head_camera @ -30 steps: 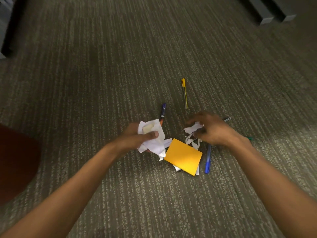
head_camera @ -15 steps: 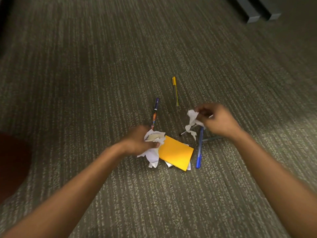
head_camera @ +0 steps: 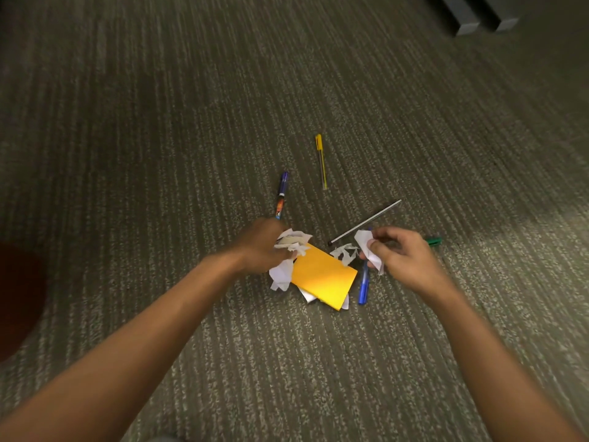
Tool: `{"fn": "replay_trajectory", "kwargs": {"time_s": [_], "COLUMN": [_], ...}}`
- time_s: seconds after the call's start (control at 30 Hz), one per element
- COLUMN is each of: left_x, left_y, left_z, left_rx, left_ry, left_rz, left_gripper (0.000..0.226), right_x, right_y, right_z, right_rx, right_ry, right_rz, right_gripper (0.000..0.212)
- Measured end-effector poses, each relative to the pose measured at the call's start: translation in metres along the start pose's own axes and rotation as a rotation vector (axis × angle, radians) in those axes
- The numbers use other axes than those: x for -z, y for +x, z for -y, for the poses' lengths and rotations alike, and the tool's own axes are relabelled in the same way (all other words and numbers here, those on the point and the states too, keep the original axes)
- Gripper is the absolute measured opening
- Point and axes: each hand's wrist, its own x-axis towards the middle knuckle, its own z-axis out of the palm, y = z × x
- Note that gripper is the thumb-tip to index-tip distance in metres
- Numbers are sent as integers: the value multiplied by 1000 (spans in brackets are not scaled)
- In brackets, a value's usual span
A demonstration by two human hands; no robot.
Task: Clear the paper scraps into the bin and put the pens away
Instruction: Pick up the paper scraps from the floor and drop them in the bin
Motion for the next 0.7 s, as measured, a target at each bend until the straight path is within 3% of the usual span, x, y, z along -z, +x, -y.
{"fn": "replay_trajectory", "kwargs": {"time_s": [0.2,0.4,0.53,0.63,0.7], "left_x": [6,0,-14,-24,-27], "left_y": [-17,-41,-55,-56,-55], "left_z": [19,26,24,19,15], "left_rx": [82,217,284,279,287], "left_ry": [-371,-693,-856,-961,-1022], "left_rz": [-130,-231,-253,-282,-306], "left_gripper": [20,15,13,17,20], "right_x": [-23,-31,-16,-24,-39], "right_y": [6,8,4,-5,-9], "right_z": [6,3,19,46,60], "right_rx": [265,158,3,-89,-101], "right_ry": [-493,-480,-104,334,473], "right_rz": [120,57,-108,61,196], "right_gripper": [10,14,22,20,18]}}
